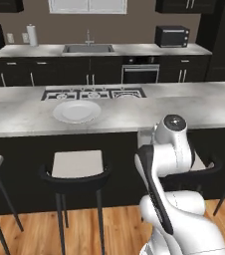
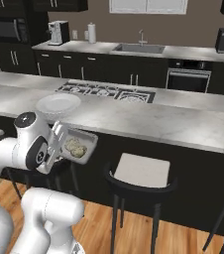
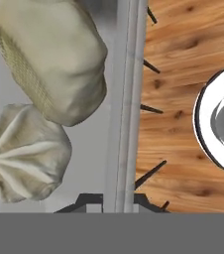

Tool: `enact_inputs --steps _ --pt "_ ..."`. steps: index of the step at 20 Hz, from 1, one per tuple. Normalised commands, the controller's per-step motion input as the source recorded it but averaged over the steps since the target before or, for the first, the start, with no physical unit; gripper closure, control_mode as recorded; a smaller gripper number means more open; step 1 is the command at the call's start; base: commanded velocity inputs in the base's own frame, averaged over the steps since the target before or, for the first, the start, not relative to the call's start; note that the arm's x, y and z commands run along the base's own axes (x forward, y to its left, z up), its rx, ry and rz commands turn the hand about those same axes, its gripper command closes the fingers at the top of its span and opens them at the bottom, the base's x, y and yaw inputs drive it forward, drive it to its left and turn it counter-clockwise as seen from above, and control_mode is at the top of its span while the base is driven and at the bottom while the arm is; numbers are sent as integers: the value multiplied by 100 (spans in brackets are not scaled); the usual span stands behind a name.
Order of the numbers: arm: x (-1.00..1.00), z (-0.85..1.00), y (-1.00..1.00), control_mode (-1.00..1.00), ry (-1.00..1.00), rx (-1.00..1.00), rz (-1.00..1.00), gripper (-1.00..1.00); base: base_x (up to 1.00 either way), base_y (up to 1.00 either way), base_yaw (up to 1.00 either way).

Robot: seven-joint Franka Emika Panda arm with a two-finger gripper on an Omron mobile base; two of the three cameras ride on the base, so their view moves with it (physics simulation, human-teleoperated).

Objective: Place two dumplings into each of the tupperware containers and then place the containers in the fridge.

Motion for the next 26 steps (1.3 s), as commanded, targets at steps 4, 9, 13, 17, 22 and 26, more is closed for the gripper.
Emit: enact_inputs --steps 4,9,13,17,22,26 --pt "0 0 0 100 0 0 0 100 -75 -10 -16" --pt "0 0 0 100 0 0 0 100 -37 -22 -51" --pt "0 0 0 100 0 0 0 100 -7 -38 -62" --pt "0 0 0 100 0 0 0 100 1 -36 -59" --pt "0 0 0 100 0 0 0 100 12 -41 -53" --pt "0 0 0 100 0 0 0 100 21 -54 -45"
